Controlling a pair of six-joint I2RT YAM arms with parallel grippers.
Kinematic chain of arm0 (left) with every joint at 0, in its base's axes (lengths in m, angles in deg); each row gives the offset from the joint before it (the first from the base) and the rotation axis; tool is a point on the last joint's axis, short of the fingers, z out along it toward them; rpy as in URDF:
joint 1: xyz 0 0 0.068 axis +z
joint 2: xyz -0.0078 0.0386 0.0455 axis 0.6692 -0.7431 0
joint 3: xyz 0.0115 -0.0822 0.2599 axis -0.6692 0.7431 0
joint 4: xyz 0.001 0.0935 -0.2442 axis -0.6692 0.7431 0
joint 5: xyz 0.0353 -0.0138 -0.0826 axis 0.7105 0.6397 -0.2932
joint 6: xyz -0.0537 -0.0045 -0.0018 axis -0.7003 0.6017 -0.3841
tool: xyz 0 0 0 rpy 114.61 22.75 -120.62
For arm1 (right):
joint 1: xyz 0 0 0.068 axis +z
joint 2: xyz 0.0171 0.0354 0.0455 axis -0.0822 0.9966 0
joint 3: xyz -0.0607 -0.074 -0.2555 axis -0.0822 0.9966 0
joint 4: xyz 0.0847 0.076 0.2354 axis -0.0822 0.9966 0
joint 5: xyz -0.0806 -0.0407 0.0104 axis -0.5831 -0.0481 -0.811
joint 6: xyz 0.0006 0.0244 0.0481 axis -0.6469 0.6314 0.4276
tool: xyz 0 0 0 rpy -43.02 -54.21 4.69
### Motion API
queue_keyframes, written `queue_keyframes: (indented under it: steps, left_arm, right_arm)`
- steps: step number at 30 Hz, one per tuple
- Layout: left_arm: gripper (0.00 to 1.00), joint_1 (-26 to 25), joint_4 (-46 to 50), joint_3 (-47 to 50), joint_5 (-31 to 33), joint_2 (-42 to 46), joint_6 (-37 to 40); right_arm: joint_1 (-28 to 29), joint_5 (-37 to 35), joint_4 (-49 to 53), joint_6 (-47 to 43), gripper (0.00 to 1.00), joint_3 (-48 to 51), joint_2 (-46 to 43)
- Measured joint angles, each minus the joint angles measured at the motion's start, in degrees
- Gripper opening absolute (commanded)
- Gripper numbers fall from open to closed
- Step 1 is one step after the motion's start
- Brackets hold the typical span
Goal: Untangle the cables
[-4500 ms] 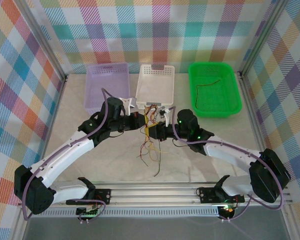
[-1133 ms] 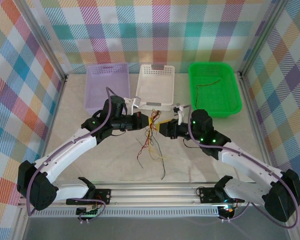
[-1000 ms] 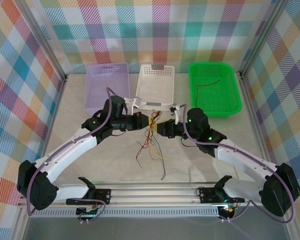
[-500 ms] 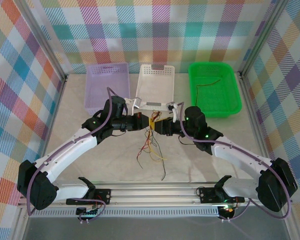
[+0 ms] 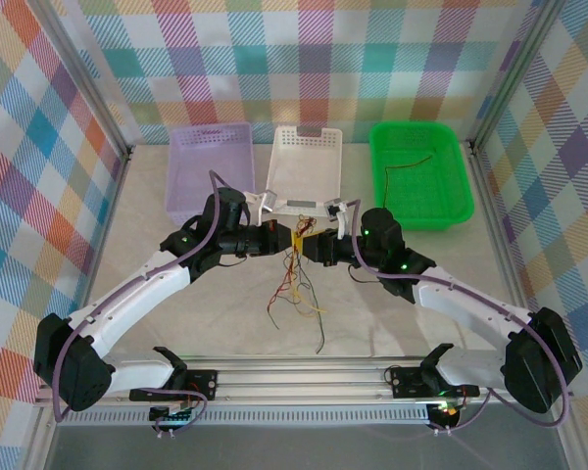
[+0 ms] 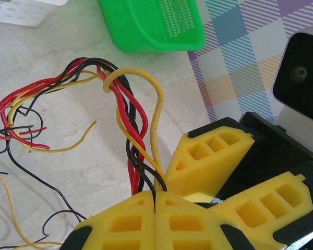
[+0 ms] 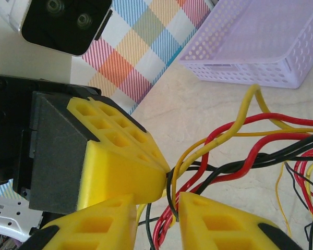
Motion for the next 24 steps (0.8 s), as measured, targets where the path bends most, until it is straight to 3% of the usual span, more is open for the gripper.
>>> queue_keyframes:
  steps: [8, 16, 24]
  left_arm:
    - [0.0, 0.0, -0.17, 0.0, -0.24, 0.02, 0.02]
    - [0.0, -0.07, -0.52, 0.0, -1.33, 1.03, 0.66]
    - [0.0, -0.44, -0.42, 0.0, -2.45, 2.16, 1.14]
  right_arm:
    - [0.0, -0.72, -0.11, -0.87, 0.0, 0.0, -0.02]
    - [0.0, -4.39, 1.9, -1.33, 0.0, 0.0, -1.7]
    - [-2.86, -10.08, 5.62, -2.12, 0.0, 1.14, -9.6]
